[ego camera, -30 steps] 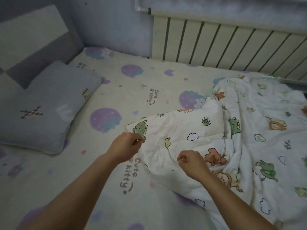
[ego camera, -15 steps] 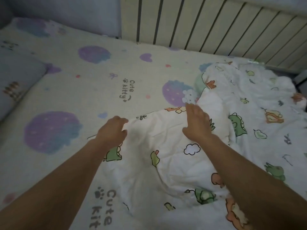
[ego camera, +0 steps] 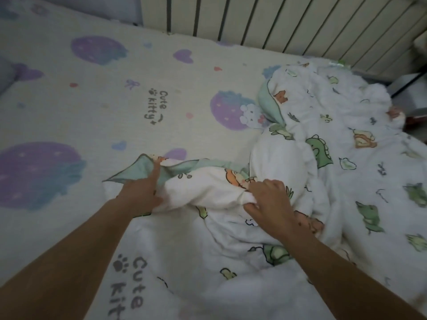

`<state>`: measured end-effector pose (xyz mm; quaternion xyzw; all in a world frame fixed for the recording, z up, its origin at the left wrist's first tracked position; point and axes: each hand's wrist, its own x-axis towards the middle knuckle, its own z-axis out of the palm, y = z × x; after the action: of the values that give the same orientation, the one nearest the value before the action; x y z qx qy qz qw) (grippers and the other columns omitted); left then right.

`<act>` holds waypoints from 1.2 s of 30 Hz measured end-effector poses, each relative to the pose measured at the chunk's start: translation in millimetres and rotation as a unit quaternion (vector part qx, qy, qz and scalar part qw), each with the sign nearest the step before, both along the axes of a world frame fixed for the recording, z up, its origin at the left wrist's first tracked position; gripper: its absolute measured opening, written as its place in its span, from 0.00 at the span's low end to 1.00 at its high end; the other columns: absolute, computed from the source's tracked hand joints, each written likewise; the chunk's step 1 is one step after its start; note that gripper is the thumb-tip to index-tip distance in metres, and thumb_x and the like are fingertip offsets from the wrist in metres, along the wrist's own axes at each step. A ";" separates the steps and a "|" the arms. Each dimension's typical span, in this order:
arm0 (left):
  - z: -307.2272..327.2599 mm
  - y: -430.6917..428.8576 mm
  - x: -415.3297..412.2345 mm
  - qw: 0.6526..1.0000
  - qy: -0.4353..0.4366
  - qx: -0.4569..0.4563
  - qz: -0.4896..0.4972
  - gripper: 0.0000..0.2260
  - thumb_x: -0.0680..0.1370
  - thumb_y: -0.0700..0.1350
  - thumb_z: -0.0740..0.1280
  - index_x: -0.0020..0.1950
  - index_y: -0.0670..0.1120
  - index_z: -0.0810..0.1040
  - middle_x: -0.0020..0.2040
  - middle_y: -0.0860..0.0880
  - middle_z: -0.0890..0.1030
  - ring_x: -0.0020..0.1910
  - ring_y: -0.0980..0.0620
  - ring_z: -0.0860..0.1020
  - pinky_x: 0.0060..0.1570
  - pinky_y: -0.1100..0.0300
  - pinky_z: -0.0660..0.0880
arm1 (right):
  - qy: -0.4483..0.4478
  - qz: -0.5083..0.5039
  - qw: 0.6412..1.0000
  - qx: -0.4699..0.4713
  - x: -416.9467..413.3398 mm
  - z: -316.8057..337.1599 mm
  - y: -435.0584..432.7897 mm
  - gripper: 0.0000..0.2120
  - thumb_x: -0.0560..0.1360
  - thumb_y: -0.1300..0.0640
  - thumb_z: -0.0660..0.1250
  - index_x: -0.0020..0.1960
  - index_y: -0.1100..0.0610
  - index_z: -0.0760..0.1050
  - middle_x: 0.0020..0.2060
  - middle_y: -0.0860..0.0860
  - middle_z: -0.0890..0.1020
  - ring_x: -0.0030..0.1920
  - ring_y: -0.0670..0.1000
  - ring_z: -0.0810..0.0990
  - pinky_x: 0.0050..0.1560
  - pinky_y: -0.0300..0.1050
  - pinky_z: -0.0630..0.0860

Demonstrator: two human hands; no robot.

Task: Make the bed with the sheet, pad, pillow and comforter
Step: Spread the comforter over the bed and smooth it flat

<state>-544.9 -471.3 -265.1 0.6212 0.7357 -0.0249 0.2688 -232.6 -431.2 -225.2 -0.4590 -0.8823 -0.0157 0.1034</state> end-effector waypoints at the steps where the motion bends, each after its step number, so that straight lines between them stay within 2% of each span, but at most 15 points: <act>1: 2.6 -8.2 6.7 0.999 0.022 -0.018 -0.017 0.40 0.75 0.52 0.67 0.78 0.51 0.43 0.57 0.46 0.78 0.57 0.46 0.77 0.55 0.58 0.70 | -0.002 -0.011 1.000 -0.001 7.6 0.7 -12.1 0.07 0.66 0.50 0.58 0.38 0.53 0.71 0.31 0.47 0.75 0.33 0.52 0.73 0.44 0.47 0.66; 2: 5.4 -16.1 13.2 0.997 0.051 -0.030 -0.038 0.34 0.75 0.52 0.66 0.77 0.52 0.53 0.59 0.48 0.77 0.60 0.47 0.75 0.57 0.59 0.68 | -0.011 -0.022 1.000 -0.002 14.9 -1.2 -23.7 0.07 0.66 0.49 0.58 0.38 0.52 0.71 0.30 0.46 0.75 0.32 0.51 0.73 0.41 0.48 0.69; 4: 13.4 -33.8 29.9 0.991 0.076 -0.065 -0.091 0.15 0.75 0.50 0.66 0.60 0.50 0.72 0.57 0.49 0.77 0.57 0.49 0.75 0.53 0.61 0.67 | -0.039 -0.041 0.998 -0.019 33.1 -6.3 -51.0 0.09 0.65 0.47 0.58 0.38 0.51 0.72 0.29 0.46 0.76 0.30 0.51 0.74 0.36 0.45 0.72; 6: 17.2 -53.6 45.0 0.982 0.026 -0.139 -0.124 0.07 0.73 0.48 0.67 0.48 0.47 0.73 0.49 0.49 0.75 0.48 0.49 0.74 0.44 0.62 0.67 | -0.088 -0.053 0.992 -0.077 54.7 -16.7 -79.7 0.13 0.65 0.43 0.57 0.41 0.49 0.76 0.31 0.45 0.78 0.31 0.49 0.77 0.35 0.44 0.72; 9: 19.7 -78.2 57.4 0.968 -0.063 -0.215 -0.114 0.07 0.71 0.45 0.67 0.48 0.45 0.75 0.42 0.52 0.74 0.43 0.52 0.75 0.37 0.65 0.69 | -0.105 -0.048 0.974 -0.194 79.2 -26.9 -103.8 0.12 0.64 0.42 0.60 0.42 0.47 0.74 0.35 0.44 0.78 0.37 0.49 0.79 0.38 0.42 0.66; 12: 20.2 -85.1 66.8 0.982 -0.047 -0.149 -0.109 0.06 0.73 0.42 0.64 0.48 0.43 0.77 0.40 0.53 0.74 0.42 0.53 0.72 0.33 0.67 0.66 | -0.020 -0.092 0.944 -0.316 84.9 -15.4 -97.3 0.11 0.66 0.50 0.66 0.45 0.51 0.68 0.39 0.46 0.76 0.43 0.50 0.76 0.42 0.45 0.68; 15: 17.5 -80.4 72.4 0.996 -0.072 0.043 -0.024 0.12 0.72 0.40 0.65 0.55 0.45 0.78 0.51 0.49 0.75 0.48 0.48 0.76 0.44 0.61 0.72 | 0.154 -0.182 0.909 -0.342 80.4 -1.3 -86.5 0.08 0.68 0.58 0.69 0.45 0.55 0.72 0.37 0.50 0.79 0.39 0.50 0.77 0.46 0.50 0.76; 18: 20.8 -67.7 78.1 0.973 -0.114 0.198 0.039 0.24 0.69 0.38 0.71 0.65 0.47 0.72 0.60 0.46 0.71 0.54 0.44 0.75 0.44 0.55 0.74 | 0.232 -0.238 0.917 -0.219 76.6 7.9 -78.3 0.09 0.69 0.61 0.70 0.46 0.57 0.71 0.40 0.52 0.77 0.41 0.52 0.76 0.45 0.51 0.76; 20: 25.4 -55.7 85.2 0.969 -0.122 0.209 0.043 0.32 0.69 0.39 0.72 0.71 0.49 0.65 0.66 0.46 0.65 0.60 0.45 0.71 0.47 0.53 0.73 | 0.215 -0.252 0.936 -0.119 75.3 9.5 -71.4 0.18 0.67 0.60 0.72 0.53 0.56 0.68 0.49 0.52 0.73 0.49 0.53 0.74 0.48 0.51 0.76; 24: 17.5 -45.2 92.5 0.994 -0.097 0.038 -0.023 0.37 0.72 0.49 0.71 0.77 0.51 0.55 0.73 0.47 0.59 0.68 0.46 0.68 0.62 0.54 0.70 | 0.104 -0.352 0.929 -0.048 69.6 10.7 -55.0 0.46 0.60 0.51 0.79 0.71 0.57 0.57 0.67 0.56 0.64 0.65 0.59 0.66 0.59 0.58 0.71; 26: 11.7 -51.0 89.7 0.996 -0.074 -0.037 -0.044 0.39 0.73 0.53 0.69 0.78 0.52 0.51 0.74 0.47 0.61 0.70 0.47 0.67 0.65 0.57 0.67 | 0.096 -0.410 0.905 -0.061 66.7 15.7 -43.9 0.55 0.60 0.48 0.80 0.75 0.55 0.50 0.72 0.55 0.58 0.68 0.59 0.62 0.61 0.59 0.65; 28: 7.5 -58.3 86.8 0.994 -0.081 -0.056 -0.044 0.42 0.74 0.54 0.69 0.78 0.54 0.43 0.71 0.45 0.69 0.67 0.46 0.71 0.63 0.59 0.68 | 0.132 -0.458 0.875 -0.087 69.0 18.2 -28.2 0.58 0.61 0.49 0.80 0.77 0.54 0.43 0.74 0.56 0.54 0.70 0.60 0.60 0.63 0.61 0.64; 30: 6.2 -61.1 85.3 0.993 -0.121 -0.017 -0.006 0.44 0.76 0.52 0.67 0.76 0.55 0.34 0.58 0.44 0.78 0.56 0.46 0.77 0.55 0.59 0.71 | 0.224 -0.480 0.835 -0.150 72.9 22.7 -13.3 0.51 0.66 0.54 0.77 0.77 0.57 0.47 0.72 0.59 0.61 0.68 0.60 0.66 0.63 0.57 0.68; 33: 7.2 -52.3 80.5 0.985 -0.132 0.088 0.061 0.44 0.78 0.49 0.65 0.72 0.57 0.27 0.42 0.43 0.79 0.38 0.44 0.79 0.43 0.53 0.76 | 0.345 -0.476 0.775 -0.234 81.9 27.9 -4.5 0.21 0.74 0.59 0.69 0.63 0.69 0.71 0.58 0.64 0.77 0.57 0.59 0.76 0.52 0.46 0.72; 36: 7.6 -34.0 78.0 0.984 -0.128 0.097 0.080 0.42 0.80 0.48 0.62 0.72 0.56 0.26 0.43 0.43 0.78 0.37 0.44 0.77 0.43 0.51 0.76 | 0.462 -0.487 0.689 -0.273 86.1 31.2 -11.3 0.23 0.74 0.56 0.70 0.65 0.65 0.72 0.59 0.61 0.78 0.57 0.59 0.77 0.58 0.53 0.76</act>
<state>-466.9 -505.3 -257.6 0.5813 0.7414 0.1481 0.3007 -146.6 -442.4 -194.0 -0.7813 -0.3408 0.3920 0.3461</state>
